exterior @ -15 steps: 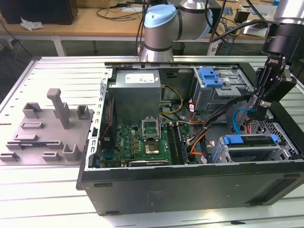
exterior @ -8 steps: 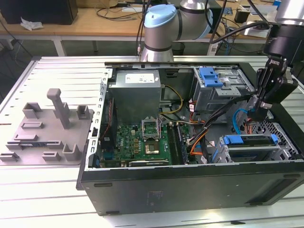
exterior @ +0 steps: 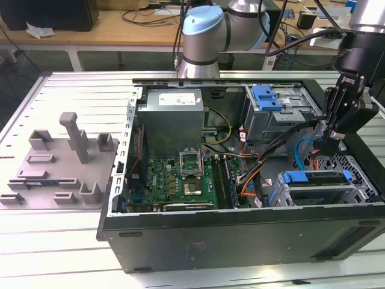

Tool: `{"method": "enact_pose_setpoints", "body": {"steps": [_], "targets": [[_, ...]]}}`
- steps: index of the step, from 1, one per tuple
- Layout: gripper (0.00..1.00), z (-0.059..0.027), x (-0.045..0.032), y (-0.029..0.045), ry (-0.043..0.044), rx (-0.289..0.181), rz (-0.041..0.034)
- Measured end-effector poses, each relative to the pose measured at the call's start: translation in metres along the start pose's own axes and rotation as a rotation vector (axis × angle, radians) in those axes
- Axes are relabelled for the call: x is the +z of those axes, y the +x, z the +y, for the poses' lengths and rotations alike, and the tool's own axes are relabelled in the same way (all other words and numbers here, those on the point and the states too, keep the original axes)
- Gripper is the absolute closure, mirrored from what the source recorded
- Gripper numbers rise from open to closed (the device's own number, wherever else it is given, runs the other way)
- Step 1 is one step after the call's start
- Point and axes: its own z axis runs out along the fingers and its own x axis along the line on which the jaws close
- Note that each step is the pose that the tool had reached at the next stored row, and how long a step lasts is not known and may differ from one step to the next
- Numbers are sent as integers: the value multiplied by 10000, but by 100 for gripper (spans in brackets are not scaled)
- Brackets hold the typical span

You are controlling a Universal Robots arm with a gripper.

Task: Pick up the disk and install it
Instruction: 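Insert the first disk wire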

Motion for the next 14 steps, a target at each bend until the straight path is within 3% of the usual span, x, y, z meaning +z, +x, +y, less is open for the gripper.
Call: {"method": "enact_pose_setpoints", "body": {"steps": [1, 4, 9, 14], "targets": [[83, 2, 1, 10, 20, -48, -54], [83, 8, -7, 35, 70, -80, -85], [83, 22, -21, 82, 315, -9, -167], [83, 48, -4, 134, 419, -13, -238]]}}
